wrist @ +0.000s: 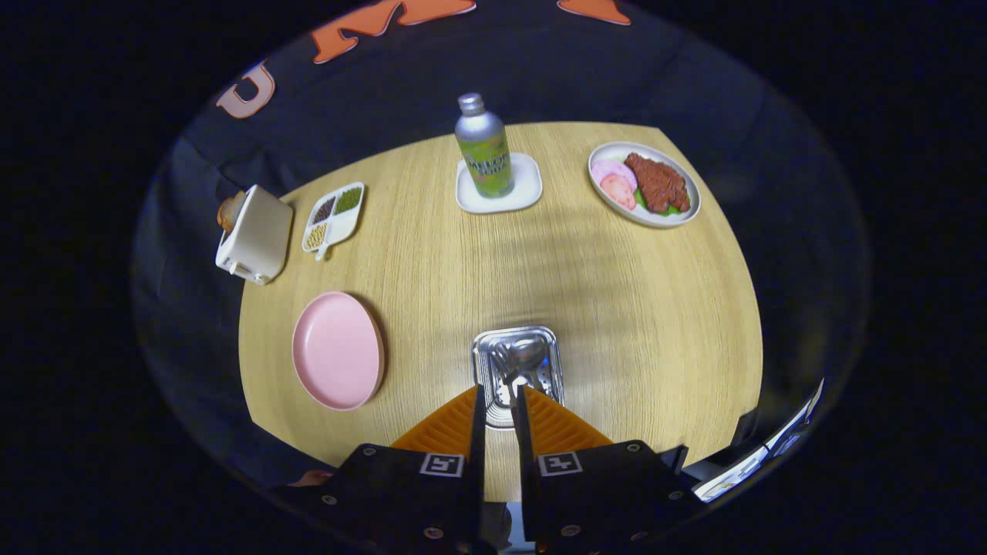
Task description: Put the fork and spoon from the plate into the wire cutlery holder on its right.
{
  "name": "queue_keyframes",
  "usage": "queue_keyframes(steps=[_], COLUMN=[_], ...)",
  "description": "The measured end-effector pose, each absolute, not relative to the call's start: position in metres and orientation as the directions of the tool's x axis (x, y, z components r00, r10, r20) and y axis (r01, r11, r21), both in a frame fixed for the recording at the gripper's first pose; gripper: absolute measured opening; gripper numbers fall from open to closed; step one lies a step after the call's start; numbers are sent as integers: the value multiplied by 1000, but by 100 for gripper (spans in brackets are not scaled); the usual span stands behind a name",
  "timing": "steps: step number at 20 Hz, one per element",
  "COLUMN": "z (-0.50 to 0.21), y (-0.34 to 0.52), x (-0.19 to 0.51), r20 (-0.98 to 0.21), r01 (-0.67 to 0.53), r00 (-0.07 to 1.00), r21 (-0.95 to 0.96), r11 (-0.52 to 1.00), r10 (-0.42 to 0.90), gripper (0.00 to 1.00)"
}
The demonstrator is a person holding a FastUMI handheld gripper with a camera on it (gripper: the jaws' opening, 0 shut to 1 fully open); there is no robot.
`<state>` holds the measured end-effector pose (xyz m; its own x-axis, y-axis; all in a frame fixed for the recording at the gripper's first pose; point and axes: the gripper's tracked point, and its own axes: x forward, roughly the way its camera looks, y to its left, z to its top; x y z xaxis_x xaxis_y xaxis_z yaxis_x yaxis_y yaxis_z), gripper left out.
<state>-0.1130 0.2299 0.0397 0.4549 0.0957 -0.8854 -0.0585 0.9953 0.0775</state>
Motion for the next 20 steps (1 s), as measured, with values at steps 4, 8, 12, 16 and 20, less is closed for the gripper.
queue_keyframes(steps=[4, 8, 12, 16, 20], z=[86, 149, 195, 243, 274], y=[238, 244, 232, 227, 243], x=[-85, -60, -44, -38, -41], r20=[-788, -628, -467, -292, -165], r01=[-69, -78, -69, -33, -57], r00=[607, 769, 881, 956, 985], r21=[74, 94, 31, 4, -28], r11=[995, 993, 997, 999, 998], r10=[101, 120, 75, 33, 52], gripper=[36, 54, 75, 83, 83])
